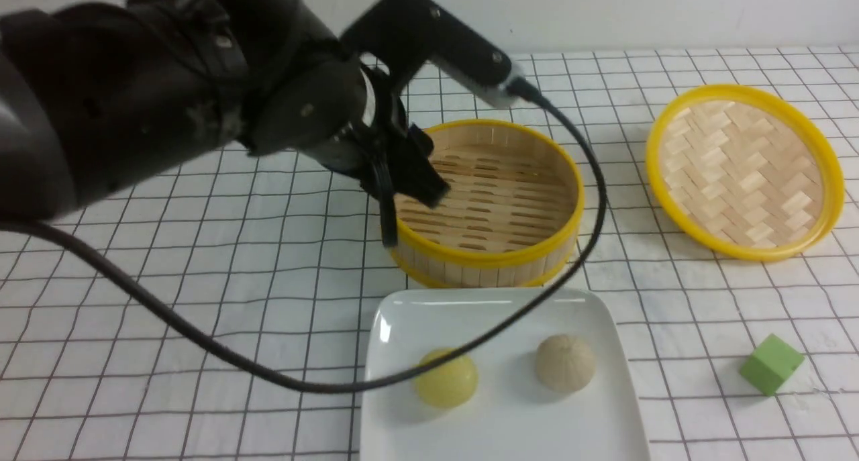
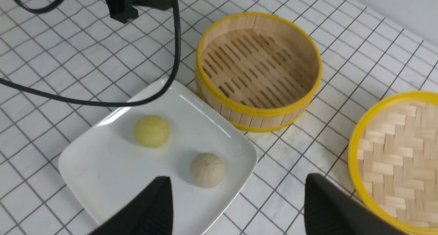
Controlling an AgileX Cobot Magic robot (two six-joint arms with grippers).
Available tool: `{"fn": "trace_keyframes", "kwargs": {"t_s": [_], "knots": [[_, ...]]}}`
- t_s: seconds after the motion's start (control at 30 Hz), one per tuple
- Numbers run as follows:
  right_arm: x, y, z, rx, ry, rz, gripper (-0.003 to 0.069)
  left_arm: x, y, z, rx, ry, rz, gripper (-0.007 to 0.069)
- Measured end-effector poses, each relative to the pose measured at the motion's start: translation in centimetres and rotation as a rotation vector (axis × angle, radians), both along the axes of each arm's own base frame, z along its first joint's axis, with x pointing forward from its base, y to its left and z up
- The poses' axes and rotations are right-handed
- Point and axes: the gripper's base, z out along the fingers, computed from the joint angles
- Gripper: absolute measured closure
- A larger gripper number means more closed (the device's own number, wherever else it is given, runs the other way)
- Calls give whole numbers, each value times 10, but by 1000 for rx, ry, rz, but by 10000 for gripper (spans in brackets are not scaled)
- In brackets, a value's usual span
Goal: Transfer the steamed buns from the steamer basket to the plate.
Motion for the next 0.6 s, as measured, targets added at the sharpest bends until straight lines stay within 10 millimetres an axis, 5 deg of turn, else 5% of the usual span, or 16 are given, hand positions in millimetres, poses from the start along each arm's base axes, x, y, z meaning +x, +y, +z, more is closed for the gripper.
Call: {"fn": "trace_keyframes", "kwargs": {"t_s": [0.13,0.6], "knots": [[2,0,3,18,-36,-12,155,-9,18,32,-39,-104,82,212],[12,-6,18,28,-237,-97,155,-47,78,94,-28,-344,284,212]]}}
